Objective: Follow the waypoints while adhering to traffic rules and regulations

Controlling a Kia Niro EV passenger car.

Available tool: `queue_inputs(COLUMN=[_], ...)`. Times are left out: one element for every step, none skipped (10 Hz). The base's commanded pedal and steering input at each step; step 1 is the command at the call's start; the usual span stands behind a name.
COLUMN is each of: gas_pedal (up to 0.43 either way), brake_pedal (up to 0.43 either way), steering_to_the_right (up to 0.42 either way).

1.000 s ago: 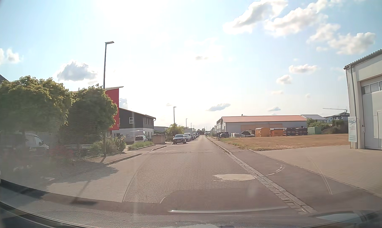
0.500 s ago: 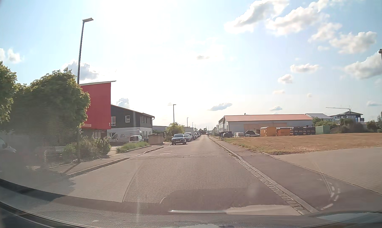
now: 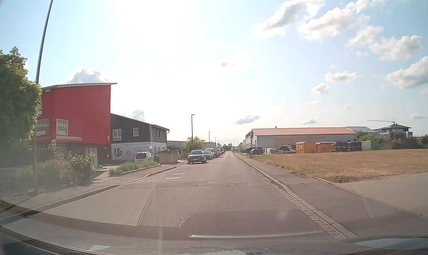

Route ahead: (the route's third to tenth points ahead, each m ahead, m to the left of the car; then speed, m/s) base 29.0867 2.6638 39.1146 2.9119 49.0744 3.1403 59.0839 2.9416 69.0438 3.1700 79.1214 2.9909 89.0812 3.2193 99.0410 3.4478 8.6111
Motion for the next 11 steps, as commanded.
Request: queue_inputs(gas_pedal=[0.228,0.228,0.220,0.220,0.220,0.220,0.220,0.197,0.189,0.189,0.189], brake_pedal=[0.012,0.012,0.012,0.012,0.012,0.012,0.012,0.012,0.012,0.012,0.012], steering_to_the_right=[-0.002,-0.001,0.002,0.003,0.000,0.000,-0.001,0.001,0.001,0.002,0.002])
